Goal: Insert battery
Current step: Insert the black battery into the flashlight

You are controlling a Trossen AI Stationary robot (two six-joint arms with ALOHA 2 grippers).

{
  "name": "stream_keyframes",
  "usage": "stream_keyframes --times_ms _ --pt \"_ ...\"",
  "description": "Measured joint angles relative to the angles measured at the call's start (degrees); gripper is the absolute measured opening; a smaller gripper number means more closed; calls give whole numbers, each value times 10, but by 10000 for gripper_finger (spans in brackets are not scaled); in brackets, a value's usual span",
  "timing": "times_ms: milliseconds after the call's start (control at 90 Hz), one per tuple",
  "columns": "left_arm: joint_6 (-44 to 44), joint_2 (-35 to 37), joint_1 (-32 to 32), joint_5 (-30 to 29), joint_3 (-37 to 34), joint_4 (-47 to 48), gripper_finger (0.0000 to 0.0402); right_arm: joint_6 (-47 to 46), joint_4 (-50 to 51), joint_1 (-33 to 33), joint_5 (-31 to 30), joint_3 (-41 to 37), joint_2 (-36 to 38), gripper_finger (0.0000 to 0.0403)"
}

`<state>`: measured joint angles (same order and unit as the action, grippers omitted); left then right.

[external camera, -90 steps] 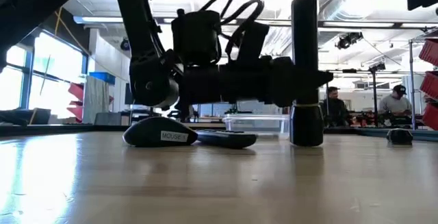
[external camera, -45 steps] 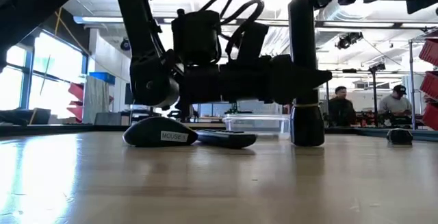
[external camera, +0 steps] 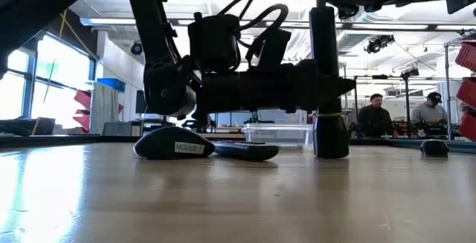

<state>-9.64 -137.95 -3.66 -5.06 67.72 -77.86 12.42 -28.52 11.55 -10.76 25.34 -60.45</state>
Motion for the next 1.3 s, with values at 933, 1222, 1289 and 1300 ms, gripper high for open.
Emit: stream_keyframes --times_ms 933,1222,1289,1300 --pt "-12 1 -1 -3 0 -3 152 -19 0 -1 -32 0 44 139" --pt "-4 1 -2 -5 0 -6 151 -16 18 -1 -32 2 96 174" --pt "7 1 -2 -6 0 -6 151 -21 49 -1 -32 2 113 172" --pt "8 1 -2 -6 0 -6 151 -22 55 -1 -32 2 116 172"
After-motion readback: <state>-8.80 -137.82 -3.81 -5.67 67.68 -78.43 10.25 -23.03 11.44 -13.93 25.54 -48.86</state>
